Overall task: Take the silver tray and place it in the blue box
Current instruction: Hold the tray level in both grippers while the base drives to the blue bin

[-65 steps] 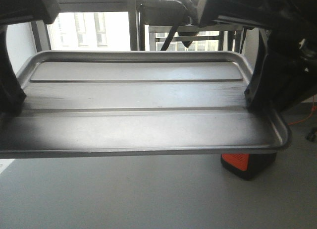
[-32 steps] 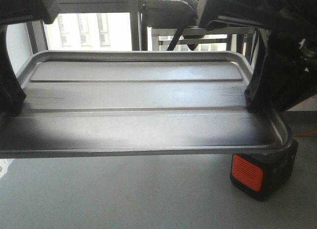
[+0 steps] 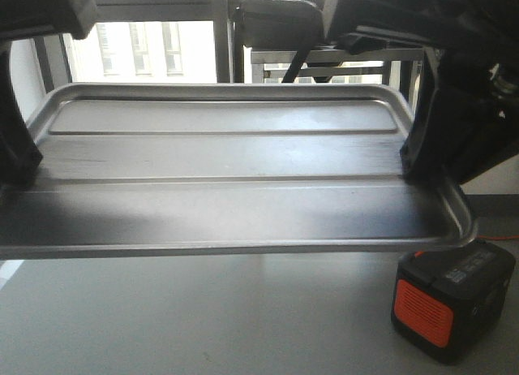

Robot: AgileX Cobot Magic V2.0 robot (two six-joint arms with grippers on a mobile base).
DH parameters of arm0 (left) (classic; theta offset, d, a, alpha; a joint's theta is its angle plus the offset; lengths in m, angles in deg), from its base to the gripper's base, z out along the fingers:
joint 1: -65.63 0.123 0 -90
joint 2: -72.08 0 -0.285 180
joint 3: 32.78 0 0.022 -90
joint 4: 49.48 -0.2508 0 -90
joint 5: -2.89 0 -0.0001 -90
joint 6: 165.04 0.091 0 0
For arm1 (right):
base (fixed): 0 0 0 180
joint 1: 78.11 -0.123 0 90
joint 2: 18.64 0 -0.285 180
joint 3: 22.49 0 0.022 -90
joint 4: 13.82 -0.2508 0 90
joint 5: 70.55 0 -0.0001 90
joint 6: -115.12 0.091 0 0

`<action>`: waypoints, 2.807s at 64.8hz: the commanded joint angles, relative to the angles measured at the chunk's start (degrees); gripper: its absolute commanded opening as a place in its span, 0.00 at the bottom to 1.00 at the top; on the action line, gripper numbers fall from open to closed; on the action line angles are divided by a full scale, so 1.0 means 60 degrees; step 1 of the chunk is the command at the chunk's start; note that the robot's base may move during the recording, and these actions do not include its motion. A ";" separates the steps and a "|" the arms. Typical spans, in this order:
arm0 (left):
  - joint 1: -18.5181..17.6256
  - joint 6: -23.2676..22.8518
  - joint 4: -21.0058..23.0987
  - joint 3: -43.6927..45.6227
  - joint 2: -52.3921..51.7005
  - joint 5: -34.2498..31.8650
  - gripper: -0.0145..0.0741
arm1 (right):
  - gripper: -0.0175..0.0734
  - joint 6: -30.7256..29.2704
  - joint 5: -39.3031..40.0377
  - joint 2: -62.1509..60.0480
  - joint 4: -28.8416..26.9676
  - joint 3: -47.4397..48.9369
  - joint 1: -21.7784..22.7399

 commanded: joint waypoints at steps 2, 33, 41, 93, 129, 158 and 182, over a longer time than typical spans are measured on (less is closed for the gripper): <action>-0.0046 0.0003 -0.0242 0.0245 -0.0215 -0.0005 0.15 | 0.26 0.0021 0.0091 -0.0256 0.0538 0.0242 0.0064; -0.0046 0.0003 -0.0242 0.0245 -0.0215 -0.0005 0.15 | 0.26 0.0021 0.0091 -0.0256 0.0538 0.0242 0.0064; -0.0046 0.0003 -0.0242 0.0245 -0.0215 -0.0005 0.15 | 0.26 0.0021 0.0091 -0.0256 0.0538 0.0242 0.0064; -0.0046 0.0003 -0.0242 0.0245 -0.0215 -0.0005 0.15 | 0.26 0.0021 0.0091 -0.0256 0.0538 0.0242 0.0064; -0.0046 0.0003 -0.0242 0.0245 -0.0215 -0.0005 0.15 | 0.26 0.0021 0.0084 -0.0256 0.0538 0.0242 0.0064; -0.0046 0.0003 -0.0242 0.0245 -0.0215 -0.0005 0.15 | 0.26 0.0021 0.0084 -0.0256 0.0538 0.0242 0.0064; -0.0046 0.0003 -0.0242 0.0245 -0.0215 -0.0005 0.15 | 0.26 0.0021 0.0084 -0.0256 0.0538 0.0242 0.0064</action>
